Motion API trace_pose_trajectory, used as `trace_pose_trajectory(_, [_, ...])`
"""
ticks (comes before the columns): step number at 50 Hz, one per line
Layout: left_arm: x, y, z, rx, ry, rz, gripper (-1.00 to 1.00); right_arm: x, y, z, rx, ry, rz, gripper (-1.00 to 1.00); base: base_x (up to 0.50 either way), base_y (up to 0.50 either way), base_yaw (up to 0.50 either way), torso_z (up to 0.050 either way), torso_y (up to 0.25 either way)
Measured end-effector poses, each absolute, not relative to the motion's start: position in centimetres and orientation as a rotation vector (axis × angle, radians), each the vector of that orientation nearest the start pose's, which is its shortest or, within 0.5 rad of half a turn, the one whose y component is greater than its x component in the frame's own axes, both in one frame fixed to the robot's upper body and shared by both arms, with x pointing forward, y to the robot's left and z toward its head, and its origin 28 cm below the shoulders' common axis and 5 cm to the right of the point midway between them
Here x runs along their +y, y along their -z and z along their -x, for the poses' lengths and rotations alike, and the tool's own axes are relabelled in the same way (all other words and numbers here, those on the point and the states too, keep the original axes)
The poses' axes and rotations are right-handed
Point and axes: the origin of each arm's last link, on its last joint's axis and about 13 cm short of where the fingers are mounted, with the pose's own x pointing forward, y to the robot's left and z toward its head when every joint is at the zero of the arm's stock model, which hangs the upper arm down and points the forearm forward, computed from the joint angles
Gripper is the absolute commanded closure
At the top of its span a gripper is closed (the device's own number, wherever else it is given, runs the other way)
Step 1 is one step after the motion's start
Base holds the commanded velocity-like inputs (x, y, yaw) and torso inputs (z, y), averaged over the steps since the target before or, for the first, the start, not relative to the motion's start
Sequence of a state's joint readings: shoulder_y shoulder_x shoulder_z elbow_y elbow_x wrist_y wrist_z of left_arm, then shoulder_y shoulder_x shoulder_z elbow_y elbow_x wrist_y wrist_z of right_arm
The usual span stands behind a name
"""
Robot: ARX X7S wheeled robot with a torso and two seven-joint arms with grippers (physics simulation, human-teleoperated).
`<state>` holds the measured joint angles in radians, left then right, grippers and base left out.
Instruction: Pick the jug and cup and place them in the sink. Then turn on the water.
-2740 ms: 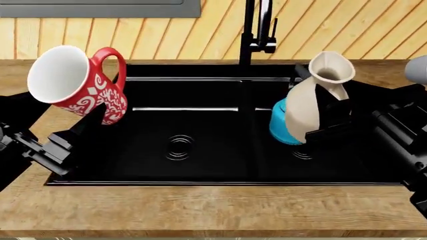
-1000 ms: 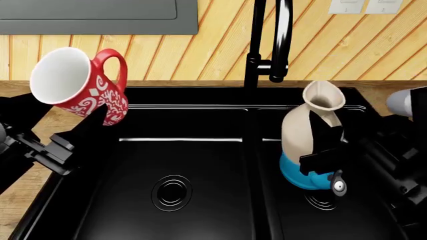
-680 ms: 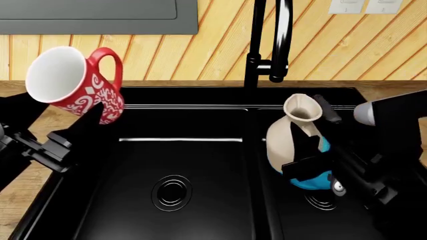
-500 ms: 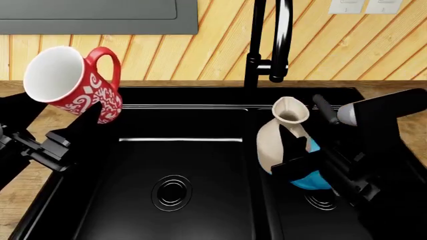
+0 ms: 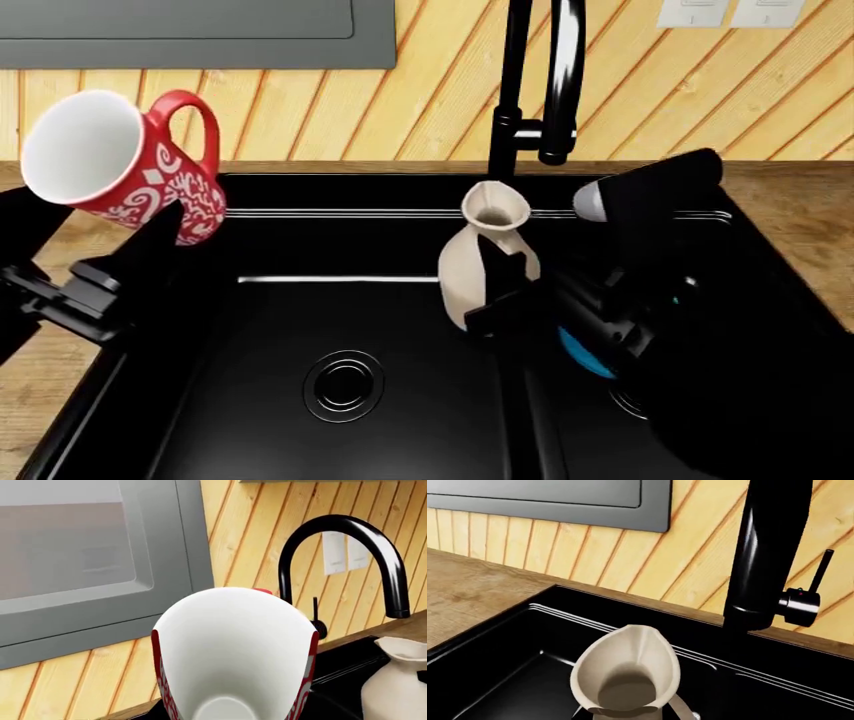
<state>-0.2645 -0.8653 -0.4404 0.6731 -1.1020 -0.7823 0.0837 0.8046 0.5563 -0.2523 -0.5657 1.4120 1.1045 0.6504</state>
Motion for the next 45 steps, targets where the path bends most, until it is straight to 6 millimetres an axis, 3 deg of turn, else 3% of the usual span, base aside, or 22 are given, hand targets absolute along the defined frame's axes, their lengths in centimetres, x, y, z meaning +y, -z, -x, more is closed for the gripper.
trace_pose_trajectory(25, [34.8, -25.1, -20.0, -0.209, 0.187, -0.102, 1.00, -5.0, -23.0, -28.2, 0.136, -0.622, -0.007, 1.00, 0.00, 0.00, 0.00, 0.000, 0.002])
trace_pose_trajectory(45, [34.8, -25.5, -20.4, -0.217, 0.146, -0.092, 1.00, -1.9, -23.0, -32.0, 0.144, -0.695, -0.022, 1.00, 0.00, 0.00, 0.00, 0.001, 0.002])
